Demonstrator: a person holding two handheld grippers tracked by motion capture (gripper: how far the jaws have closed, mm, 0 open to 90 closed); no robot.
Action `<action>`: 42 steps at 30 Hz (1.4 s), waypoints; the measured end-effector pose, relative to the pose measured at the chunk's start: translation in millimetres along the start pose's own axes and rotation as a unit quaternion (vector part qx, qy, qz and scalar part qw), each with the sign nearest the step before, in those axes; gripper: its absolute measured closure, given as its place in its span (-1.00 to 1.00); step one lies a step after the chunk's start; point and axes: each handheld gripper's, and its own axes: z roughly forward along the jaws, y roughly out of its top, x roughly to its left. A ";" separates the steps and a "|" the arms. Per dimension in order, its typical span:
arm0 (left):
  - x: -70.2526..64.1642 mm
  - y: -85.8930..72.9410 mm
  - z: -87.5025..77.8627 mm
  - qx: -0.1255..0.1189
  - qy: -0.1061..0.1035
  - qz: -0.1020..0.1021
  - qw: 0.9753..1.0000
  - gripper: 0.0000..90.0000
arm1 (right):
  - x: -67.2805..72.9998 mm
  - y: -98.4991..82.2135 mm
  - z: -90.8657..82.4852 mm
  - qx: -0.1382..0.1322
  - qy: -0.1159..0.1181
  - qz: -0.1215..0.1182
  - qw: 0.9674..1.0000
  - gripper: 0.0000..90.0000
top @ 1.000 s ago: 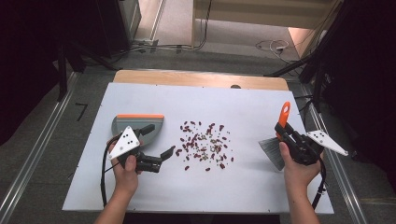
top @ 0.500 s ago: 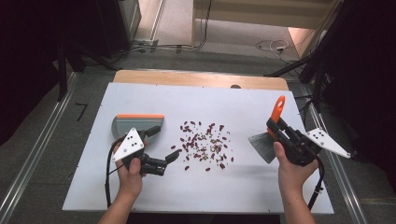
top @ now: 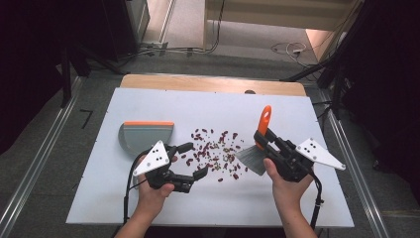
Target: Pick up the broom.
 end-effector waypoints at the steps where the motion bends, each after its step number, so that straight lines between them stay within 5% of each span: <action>1: -1.3 0.0 2.0 0.003 -0.001 -0.005 1.000 -0.65 | 4.1 -0.1 1.3 0.001 0.003 -0.001 1.000 0.51; 6: -7.9 -0.3 11.2 0.016 0.002 -0.021 1.000 -0.47 | 20.3 -0.7 5.6 0.004 0.023 -0.007 1.000 0.51; 8: -13.4 -1.1 18.2 0.023 -0.008 -0.035 0.999 -0.41 | 29.3 -1.5 8.6 0.002 0.036 -0.005 0.999 0.51; 18: -28.2 -3.9 34.6 0.057 -0.042 -0.044 0.996 -0.06 | 57.3 -5.0 14.5 0.007 0.067 -0.012 0.998 0.51; 25: -32.4 -1.1 35.0 0.060 -0.025 -0.044 0.997 0.02 | 71.3 -7.0 15.9 0.007 0.081 -0.020 0.997 0.51; 33: -31.2 2.2 29.3 0.058 -0.015 -0.037 0.998 0.74 | 76.2 -8.9 17.0 0.008 0.086 -0.022 0.996 0.50; 39: -30.2 3.2 27.2 0.071 -0.004 -0.024 0.997 0.85 | 75.3 -9.5 20.0 0.015 0.092 -0.030 0.995 0.48; 42: -24.7 4.2 23.7 0.076 -0.002 -0.023 0.997 0.88 | 75.0 -9.0 21.7 0.011 0.097 -0.051 0.994 0.20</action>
